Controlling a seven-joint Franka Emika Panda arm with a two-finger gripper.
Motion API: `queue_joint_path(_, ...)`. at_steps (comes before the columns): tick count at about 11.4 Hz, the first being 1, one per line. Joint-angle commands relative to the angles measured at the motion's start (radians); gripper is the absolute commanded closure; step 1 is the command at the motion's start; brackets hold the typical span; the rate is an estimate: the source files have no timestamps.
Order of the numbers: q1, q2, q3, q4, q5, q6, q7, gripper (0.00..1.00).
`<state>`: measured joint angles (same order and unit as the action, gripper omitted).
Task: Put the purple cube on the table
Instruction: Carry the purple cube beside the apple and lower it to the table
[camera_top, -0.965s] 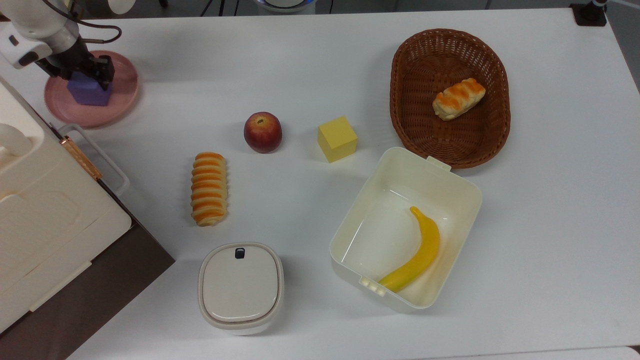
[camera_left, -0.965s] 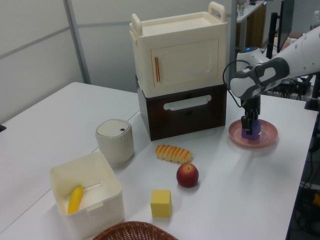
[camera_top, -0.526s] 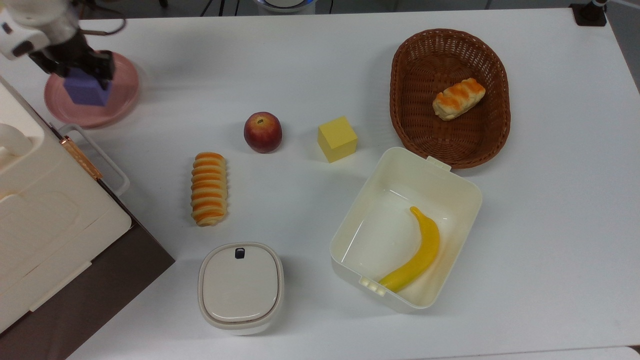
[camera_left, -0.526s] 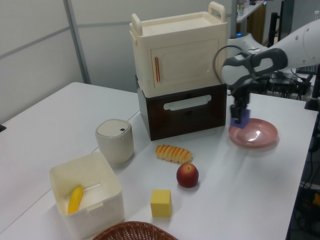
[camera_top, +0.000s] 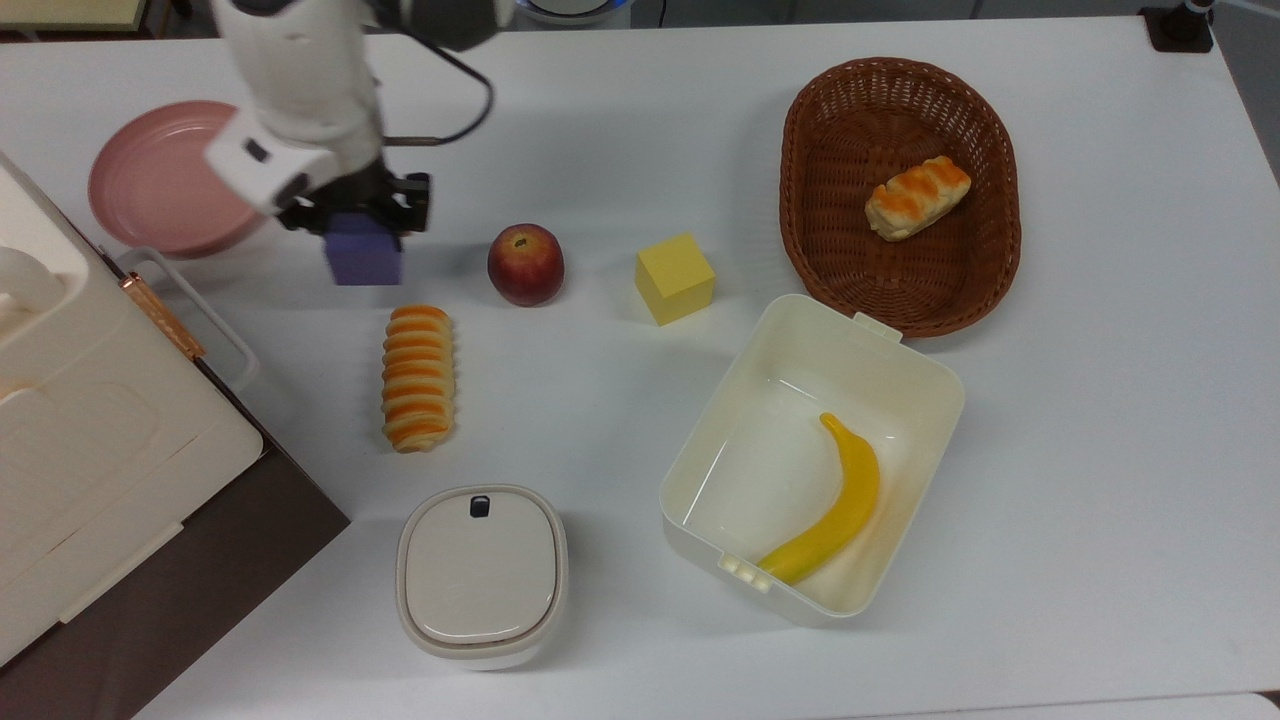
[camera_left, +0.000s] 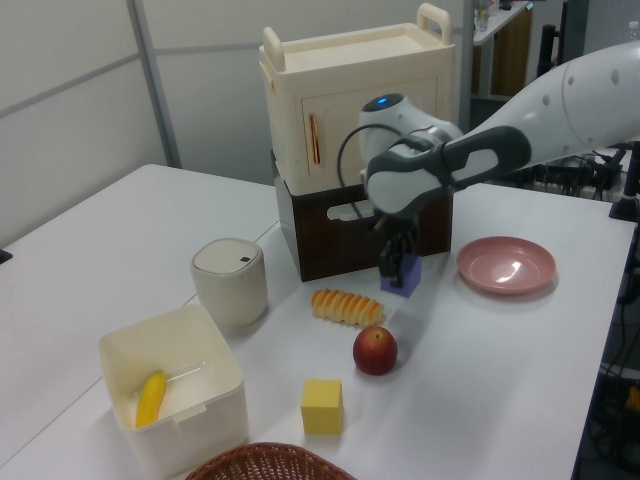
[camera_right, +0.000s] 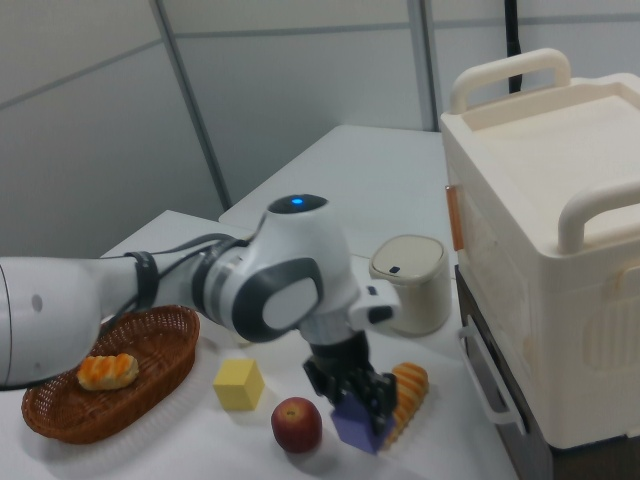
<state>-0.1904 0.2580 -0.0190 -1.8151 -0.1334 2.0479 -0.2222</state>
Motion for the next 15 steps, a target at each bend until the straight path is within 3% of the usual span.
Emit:
queue_joint_path(1, 0.121, 0.006, -0.009, 0.003, 0.000, -0.025, 0.090, 0.57)
queue_joint_path(3, 0.155, 0.064, -0.009, 0.074, 0.018, -0.023, 0.133, 0.56)
queue_joint_path(7, 0.186, 0.125, -0.007, 0.164, 0.024, -0.020, 0.237, 0.36)
queue_joint_path(9, 0.207, 0.130, -0.007, 0.163, 0.029, -0.020, 0.253, 0.18)
queue_joint_path(10, 0.209, 0.138, -0.009, 0.163, 0.029, -0.018, 0.253, 0.02)
queue_joint_path(15, 0.227, 0.089, -0.009, 0.186, 0.026, -0.035, 0.254, 0.00)
